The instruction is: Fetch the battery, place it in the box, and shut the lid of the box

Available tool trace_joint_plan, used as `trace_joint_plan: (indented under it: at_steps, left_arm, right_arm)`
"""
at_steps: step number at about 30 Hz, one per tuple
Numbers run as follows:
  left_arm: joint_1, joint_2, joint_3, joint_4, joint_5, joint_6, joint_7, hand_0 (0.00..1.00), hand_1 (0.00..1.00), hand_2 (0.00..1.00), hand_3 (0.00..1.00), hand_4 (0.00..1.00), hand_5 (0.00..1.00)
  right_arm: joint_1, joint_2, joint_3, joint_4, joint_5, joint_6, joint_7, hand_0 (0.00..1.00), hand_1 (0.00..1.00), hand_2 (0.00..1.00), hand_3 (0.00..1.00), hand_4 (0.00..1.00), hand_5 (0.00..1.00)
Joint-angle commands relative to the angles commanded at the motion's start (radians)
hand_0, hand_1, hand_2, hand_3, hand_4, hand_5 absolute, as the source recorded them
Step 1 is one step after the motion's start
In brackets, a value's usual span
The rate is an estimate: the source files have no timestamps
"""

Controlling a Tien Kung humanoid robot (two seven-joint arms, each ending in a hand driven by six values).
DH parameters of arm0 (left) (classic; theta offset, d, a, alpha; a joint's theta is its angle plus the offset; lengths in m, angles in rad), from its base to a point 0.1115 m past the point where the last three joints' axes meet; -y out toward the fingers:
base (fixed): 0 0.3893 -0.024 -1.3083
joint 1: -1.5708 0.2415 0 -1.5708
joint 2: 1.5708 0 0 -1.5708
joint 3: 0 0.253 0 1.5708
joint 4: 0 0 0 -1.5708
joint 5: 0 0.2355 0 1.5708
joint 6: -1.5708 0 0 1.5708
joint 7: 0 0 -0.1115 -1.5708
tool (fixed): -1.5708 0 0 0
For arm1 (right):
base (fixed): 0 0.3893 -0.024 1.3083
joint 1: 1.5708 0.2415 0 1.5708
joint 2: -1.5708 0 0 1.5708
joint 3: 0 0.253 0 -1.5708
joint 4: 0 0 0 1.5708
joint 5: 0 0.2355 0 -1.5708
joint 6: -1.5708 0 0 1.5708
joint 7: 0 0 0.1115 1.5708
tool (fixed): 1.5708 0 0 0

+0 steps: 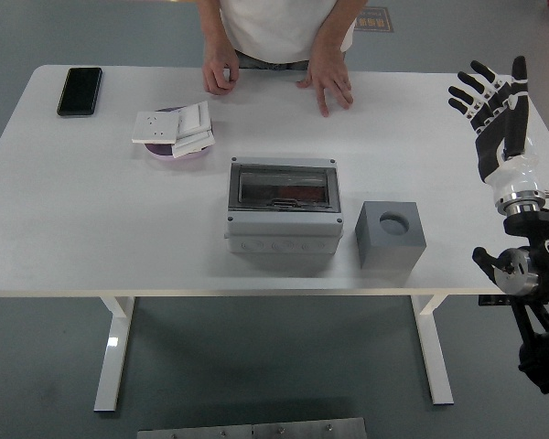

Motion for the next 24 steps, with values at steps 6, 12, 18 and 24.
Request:
trace_joint_plan:
  at_steps: [6, 12, 18, 24]
  left_arm:
    - [0.0, -0.001, -0.001, 0.0, 0.002, 0.0, 0.001, 0.608, 0.72, 0.6, 0.586, 0.447, 0.002]
    - [-0.001, -0.001, -0.005, 0.0, 0.01, 0.0, 0.004, 0.609, 0.72, 0.602, 0.587, 0.448, 0.002]
    - [-0.002, -0.002, -0.008, -0.001, 0.015, 0.001, 0.006, 0.608, 0.72, 0.602, 0.587, 0.448, 0.002]
    - [-0.003, -0.001, -0.011, -0.001, 0.02, 0.001, 0.009, 0.609, 0.72, 0.602, 0.587, 0.447, 0.002]
  right_arm:
    - [-0.021, -0.01, 0.005, 0.039, -0.087, -0.027, -0.014, 0.753, 0.676, 0.678, 0.707, 0.998, 0.659]
    - [-0.037, -0.03, 0.001, 0.096, -0.193, -0.086, -0.025, 0.748, 0.679, 0.681, 0.714, 0.998, 0.554]
    - [-0.055, -0.036, -0.006, 0.11, -0.212, -0.096, -0.025, 0.705, 0.646, 0.646, 0.724, 0.904, 0.159]
    - [-0.066, -0.033, -0.01, 0.109, -0.2, -0.087, -0.02, 0.664, 0.636, 0.636, 0.741, 0.839, 0.053]
